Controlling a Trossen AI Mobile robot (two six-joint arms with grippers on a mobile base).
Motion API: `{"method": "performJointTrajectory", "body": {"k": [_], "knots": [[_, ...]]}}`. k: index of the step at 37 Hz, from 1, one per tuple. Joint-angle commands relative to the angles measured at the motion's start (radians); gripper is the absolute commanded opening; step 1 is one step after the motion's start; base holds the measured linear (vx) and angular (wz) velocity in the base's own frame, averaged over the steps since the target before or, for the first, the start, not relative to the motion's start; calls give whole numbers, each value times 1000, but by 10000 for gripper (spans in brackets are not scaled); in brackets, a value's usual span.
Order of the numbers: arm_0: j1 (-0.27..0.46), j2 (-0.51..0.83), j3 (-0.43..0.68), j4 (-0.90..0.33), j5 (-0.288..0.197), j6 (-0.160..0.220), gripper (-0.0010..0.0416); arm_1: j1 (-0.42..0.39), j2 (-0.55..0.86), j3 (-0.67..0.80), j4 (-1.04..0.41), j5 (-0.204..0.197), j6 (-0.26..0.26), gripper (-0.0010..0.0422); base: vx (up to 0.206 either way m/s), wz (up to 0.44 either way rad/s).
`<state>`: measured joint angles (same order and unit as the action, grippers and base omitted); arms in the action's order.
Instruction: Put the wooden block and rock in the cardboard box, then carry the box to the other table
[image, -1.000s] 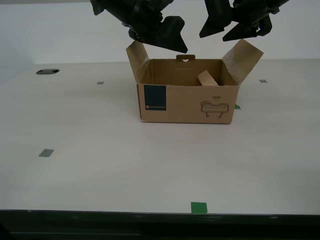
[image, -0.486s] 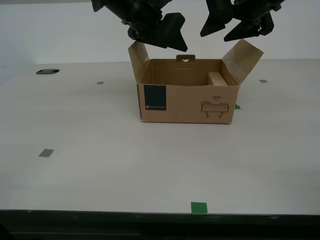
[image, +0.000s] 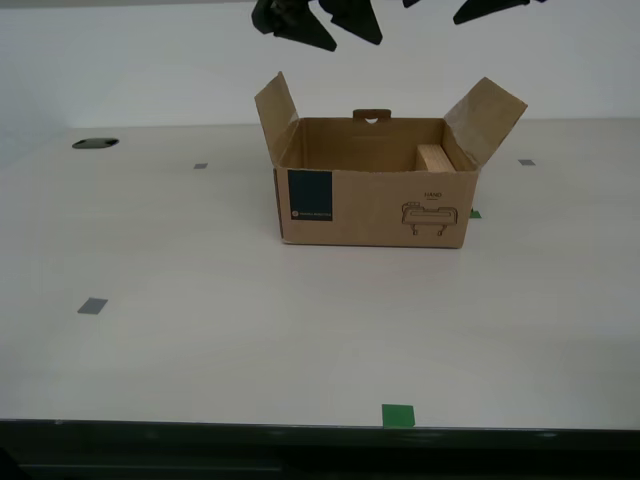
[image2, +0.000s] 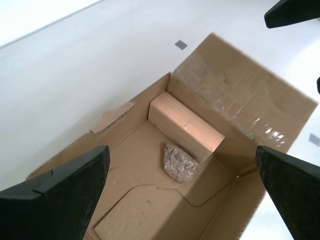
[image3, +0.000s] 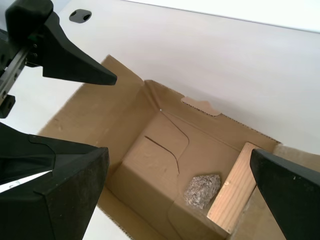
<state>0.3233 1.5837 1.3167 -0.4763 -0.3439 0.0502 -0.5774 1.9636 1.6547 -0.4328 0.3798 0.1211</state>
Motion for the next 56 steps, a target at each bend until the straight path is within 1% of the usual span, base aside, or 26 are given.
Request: {"method": "performJointTrajectory", "body": {"k": [1,7,9,14,18,26,34,41,46,50,56], "knots": [[0,0,76,-73,-3,2,394,0,-1,69,-73,3,-23,398,0,0],[0,0,206,-200,-3,-3,394,3,-1,185,-173,3,-92,398,0,0],[-1,0,246,-231,-3,-5,394,4,-1,221,-195,3,-108,398,0,0],[-3,0,334,-297,-3,-5,394,10,-1,304,-257,3,-114,398,0,0],[-3,0,405,-367,-3,-5,394,15,-1,371,-336,3,-115,398,0,0],[-3,0,509,-492,-3,-4,394,23,-1,475,-470,3,-116,398,0,0],[-3,0,550,-573,-2,3,394,27,-1,521,-570,3,-125,398,0,0],[-4,0,558,-636,-2,25,394,44,-1,536,-658,3,-124,398,0,0],[-5,-2,553,-657,-2,27,394,63,-1,536,-699,3,-114,398,0,0],[-13,-2,550,-681,-1,28,394,81,-1,536,-726,3,-110,398,0,0],[-47,-2,550,-689,1,28,394,117,-1,535,-743,3,-111,398,0,0]]}}
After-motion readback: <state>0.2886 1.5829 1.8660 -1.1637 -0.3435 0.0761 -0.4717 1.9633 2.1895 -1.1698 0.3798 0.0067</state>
